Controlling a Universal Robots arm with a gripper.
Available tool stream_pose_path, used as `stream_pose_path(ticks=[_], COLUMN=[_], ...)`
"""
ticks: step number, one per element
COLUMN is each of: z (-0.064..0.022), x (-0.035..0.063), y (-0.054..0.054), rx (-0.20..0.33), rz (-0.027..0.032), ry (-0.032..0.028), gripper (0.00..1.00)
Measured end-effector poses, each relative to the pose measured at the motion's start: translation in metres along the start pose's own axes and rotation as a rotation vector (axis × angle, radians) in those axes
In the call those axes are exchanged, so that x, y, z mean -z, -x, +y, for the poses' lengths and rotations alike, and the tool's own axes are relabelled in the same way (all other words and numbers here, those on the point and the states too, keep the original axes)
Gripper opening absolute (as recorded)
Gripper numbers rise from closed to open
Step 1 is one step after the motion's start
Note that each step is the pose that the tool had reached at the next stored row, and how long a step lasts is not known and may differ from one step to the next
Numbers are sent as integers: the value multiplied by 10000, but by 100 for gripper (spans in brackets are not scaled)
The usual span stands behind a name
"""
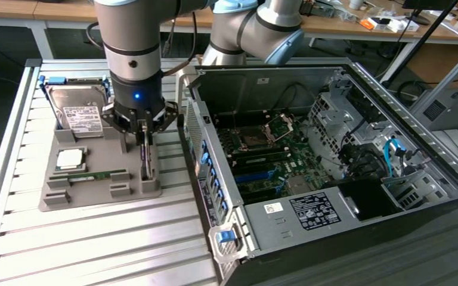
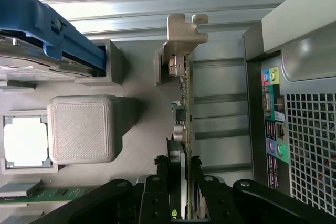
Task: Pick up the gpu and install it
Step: 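Pick up the gpu and move the gpu toward the slot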
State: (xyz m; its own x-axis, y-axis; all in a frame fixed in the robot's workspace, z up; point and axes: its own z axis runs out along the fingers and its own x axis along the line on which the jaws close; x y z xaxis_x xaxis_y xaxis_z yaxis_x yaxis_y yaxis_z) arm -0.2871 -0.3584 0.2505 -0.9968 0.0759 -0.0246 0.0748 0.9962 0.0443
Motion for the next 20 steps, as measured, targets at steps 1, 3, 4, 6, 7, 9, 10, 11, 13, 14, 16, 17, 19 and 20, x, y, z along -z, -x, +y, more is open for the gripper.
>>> stream_pose_path(ticks=[1, 3, 4, 6, 7, 9, 10, 11, 13, 14, 16, 17, 19, 20], z=[0, 0, 1, 1, 1, 1, 1, 1, 1, 2, 2, 2, 2, 2], x=[2, 8, 10, 16, 19, 25, 27, 30, 34, 36, 39, 42, 46, 48], y=[0, 0, 0, 0, 0, 1, 1, 1, 1, 1, 1, 1, 1, 1], rx=[0, 0, 0, 0, 0, -1, 0, 0, 0, 0, 0, 0, 0, 0], rz=[0, 0, 0, 0, 0, -2, -1, 0, -1, -1, -1, 0, 0, 0], ry=[0, 0, 0, 0, 0, 1, 1, 0, 0, 1, 1, 0, 0, 0], gripper=[27, 27, 27, 27, 27, 27, 27, 27, 27, 27, 27, 27, 27, 27])
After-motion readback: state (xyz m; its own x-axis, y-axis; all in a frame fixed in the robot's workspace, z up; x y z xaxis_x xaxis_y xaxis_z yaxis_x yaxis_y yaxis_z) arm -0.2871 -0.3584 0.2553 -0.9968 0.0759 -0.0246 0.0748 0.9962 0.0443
